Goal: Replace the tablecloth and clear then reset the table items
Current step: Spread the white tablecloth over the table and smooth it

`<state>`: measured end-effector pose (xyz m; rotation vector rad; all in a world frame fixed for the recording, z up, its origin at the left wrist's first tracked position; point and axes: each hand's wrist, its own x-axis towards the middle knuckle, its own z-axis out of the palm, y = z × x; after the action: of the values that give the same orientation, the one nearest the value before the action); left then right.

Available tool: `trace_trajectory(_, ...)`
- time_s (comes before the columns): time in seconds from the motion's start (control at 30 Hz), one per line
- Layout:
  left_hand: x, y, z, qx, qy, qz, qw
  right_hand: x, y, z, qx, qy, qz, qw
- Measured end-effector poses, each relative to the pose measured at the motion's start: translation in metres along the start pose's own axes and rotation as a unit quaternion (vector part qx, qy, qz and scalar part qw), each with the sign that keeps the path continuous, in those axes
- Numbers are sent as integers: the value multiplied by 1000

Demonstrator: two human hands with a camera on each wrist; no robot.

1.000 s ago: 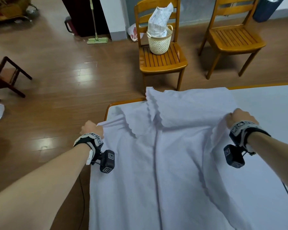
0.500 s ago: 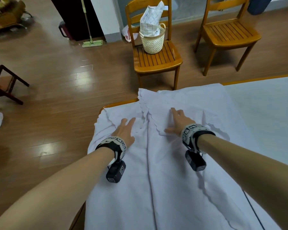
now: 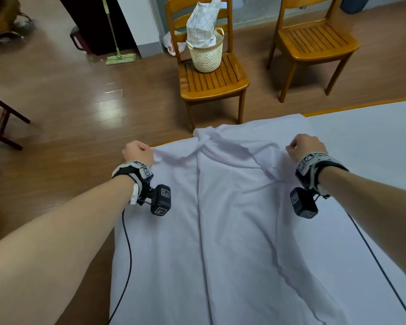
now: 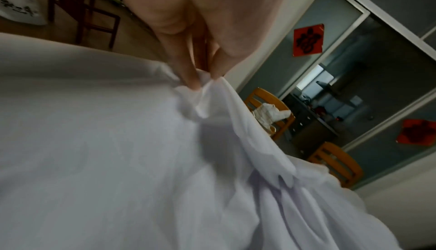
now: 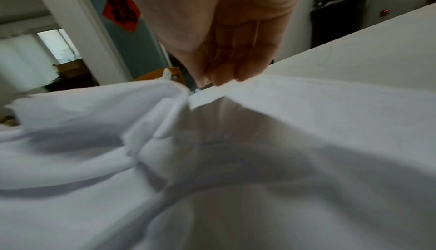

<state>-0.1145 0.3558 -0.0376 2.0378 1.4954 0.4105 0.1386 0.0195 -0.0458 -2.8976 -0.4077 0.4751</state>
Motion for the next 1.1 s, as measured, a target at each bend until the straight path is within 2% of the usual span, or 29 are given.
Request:
trace_trajectory(0.07,-3,9,-7,-9,20,26,999,5,15,-6,13,8,31,999)
trace_trajectory(0.1,-8,12,-9,-16,5,33,999,5,18,-8,19,7,37,999)
trace_trajectory(0.17,-15,11,-8,12,-63,61,996,-2,19,-9,23,1,31,999)
trace_trajectory(0.23,-22,7,0,84,-129,98,983,-14,16,-5,10,-10,6,1000)
trace_trajectory(0.37,-61,-5,14,142,-209,117,960,-49,9,3,-4,-44,-35,998)
trace_trajectory(0.53,-133,-32,15,137,-242,180,944,-109,39,24,-8,-72,-70,995)
trace_trajectory(0.7,-228,-59,9,160,-309,207,914,-186,86,38,21,-109,-52,993)
trace_trajectory(0.83,-292,-71,2,194,-327,193,904,-246,120,42,14,-127,-34,991)
trace_trajectory(1.1,-376,-90,-5,227,-345,205,887,-355,192,53,23,-149,-5,989)
